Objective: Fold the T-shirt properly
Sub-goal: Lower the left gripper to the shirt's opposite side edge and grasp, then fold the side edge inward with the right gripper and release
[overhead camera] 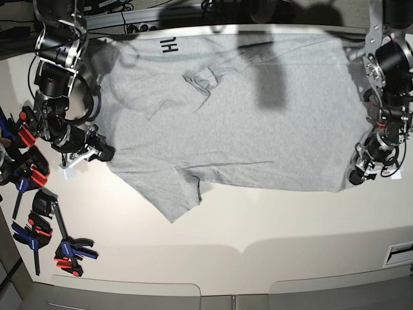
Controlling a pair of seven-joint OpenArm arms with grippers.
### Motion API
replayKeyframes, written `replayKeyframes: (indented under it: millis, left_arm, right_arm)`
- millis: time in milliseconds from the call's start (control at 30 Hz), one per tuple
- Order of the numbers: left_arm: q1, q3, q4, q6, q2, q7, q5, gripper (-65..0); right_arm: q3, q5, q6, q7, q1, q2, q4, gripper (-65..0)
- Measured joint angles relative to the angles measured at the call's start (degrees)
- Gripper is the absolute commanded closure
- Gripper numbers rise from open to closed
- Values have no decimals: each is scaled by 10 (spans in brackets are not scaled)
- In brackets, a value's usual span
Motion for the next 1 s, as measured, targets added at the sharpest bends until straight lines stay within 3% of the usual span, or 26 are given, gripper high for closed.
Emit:
replayKeyframes:
  millis: [67, 167, 267, 400, 500, 700, 1000]
  left_arm:
    - [0, 0, 0, 0, 0, 0, 2, -172]
    - [0, 0, 0, 0, 0, 0, 2, 0]
    - [0, 0, 0, 0, 0, 0, 2, 0]
    - [0, 0, 0, -45, -4, 14, 2, 0]
    - [2, 0, -1, -54, -18, 25, -31, 0]
    - [3, 0, -1, -101, -67, 99, -113, 0]
    - [6, 2, -1, -101, -92, 233, -227, 0]
  right_arm:
    - [0, 0, 0, 0, 0, 0, 0, 0]
    - [0, 0, 0, 0, 0, 0, 0, 0]
    - [0, 6, 0, 0, 0, 0, 0, 0]
    - [0, 54, 0, -28, 2, 2, 1, 0]
    - [0, 84, 0, -60, 1, 10, 27, 0]
    - [1, 140, 0, -138, 3, 20, 93, 0]
    - [1, 291, 0, -297, 2, 19, 129, 0]
